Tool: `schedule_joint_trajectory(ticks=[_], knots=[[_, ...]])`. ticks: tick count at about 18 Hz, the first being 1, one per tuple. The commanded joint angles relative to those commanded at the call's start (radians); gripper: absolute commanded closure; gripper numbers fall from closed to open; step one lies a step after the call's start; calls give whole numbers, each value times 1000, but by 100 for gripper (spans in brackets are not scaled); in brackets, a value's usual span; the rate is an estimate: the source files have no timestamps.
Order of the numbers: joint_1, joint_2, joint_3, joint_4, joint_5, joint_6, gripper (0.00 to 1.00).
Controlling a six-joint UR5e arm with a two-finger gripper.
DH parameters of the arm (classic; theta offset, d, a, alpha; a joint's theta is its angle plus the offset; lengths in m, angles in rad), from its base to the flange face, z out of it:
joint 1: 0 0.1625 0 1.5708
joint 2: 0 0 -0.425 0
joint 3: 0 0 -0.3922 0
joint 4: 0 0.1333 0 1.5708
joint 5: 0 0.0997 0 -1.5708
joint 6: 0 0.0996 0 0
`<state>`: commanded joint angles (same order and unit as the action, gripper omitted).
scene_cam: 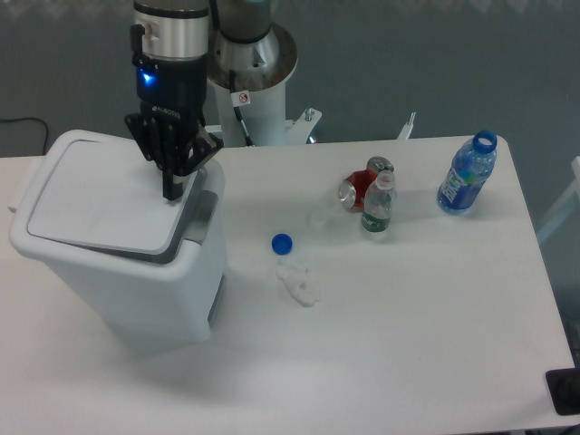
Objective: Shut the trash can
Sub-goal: 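Press the lid down onto the trash can rim with the gripper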
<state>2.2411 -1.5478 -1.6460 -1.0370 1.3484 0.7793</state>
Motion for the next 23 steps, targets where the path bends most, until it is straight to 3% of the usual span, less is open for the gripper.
schedule_joint_trajectory(ticks=[23], knots=[[0, -29, -9, 2, 2, 2, 100]])
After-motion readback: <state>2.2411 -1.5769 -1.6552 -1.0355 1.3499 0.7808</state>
